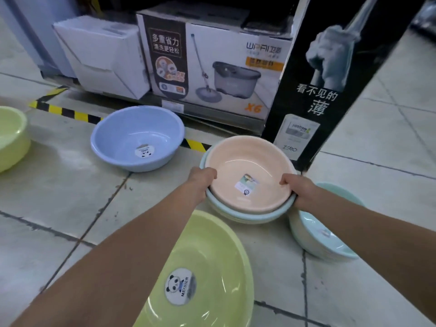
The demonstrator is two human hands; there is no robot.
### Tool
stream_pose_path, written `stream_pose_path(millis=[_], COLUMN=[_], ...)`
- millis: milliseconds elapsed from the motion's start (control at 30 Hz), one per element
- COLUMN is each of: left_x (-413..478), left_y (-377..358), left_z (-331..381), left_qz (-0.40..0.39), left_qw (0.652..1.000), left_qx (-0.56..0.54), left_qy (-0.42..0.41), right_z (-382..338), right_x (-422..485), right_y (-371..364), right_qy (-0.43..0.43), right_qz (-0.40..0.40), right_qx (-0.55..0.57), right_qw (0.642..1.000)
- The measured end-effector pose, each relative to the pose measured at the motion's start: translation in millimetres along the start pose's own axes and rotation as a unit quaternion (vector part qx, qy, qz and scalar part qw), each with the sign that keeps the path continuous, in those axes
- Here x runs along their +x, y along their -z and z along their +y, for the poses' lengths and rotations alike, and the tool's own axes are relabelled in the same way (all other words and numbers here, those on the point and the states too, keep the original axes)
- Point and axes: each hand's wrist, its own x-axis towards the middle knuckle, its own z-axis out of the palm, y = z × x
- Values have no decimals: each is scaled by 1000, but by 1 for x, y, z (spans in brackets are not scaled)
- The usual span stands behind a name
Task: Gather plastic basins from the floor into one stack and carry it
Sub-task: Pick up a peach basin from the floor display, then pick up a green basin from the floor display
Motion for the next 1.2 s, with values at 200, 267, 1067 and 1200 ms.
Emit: stream_pose_path(millis=[200, 267, 1067, 1200], left_x=[-5, -4, -159, -169], left_y=[-7, -8, 206, 211], left_z=[-17, -18, -135, -145], left_qz=[50, 57, 86, 118], left_qw=[998, 997, 969, 986], left_qx=[33, 41, 232, 114], left_qy=[28, 22, 5, 44], right_z=[20, 23, 174, 164], right_x=[18, 20, -163, -160], right_y=[-14, -16, -61, -68], right_qy=[-9, -5, 140, 10], right_qz=[35, 40, -75, -79], right_qx=[-90, -102, -165, -68], right_qw=[995, 994, 973, 995])
